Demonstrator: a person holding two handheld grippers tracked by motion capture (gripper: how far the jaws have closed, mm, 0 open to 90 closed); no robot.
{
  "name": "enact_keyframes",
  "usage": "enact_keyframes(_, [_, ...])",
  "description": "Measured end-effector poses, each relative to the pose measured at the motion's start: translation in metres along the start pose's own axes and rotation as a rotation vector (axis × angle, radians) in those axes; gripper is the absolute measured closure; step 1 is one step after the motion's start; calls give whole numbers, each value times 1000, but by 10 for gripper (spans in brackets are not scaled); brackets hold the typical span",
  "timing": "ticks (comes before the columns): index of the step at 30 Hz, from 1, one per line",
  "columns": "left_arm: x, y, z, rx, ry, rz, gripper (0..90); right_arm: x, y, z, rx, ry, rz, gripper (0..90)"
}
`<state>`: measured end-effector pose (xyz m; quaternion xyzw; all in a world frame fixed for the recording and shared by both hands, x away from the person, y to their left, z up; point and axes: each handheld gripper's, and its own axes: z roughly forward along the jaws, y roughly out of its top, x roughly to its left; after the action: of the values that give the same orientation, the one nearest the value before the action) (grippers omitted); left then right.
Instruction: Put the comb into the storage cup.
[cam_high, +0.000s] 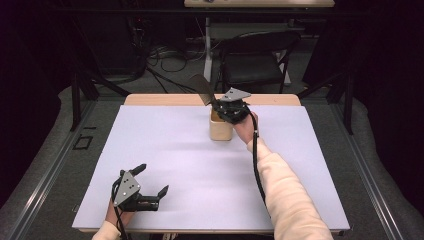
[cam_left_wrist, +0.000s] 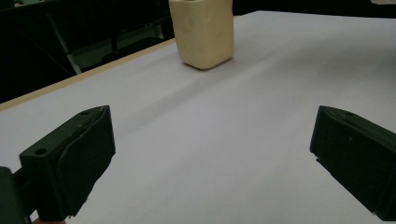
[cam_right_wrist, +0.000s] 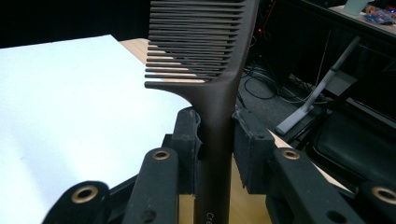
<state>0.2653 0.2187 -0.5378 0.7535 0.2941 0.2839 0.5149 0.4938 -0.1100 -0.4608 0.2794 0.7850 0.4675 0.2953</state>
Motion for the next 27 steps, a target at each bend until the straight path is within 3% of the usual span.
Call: enact_keyframes(27, [0,0,0,0,1,2,1,0,-6,3,38,22,13,714])
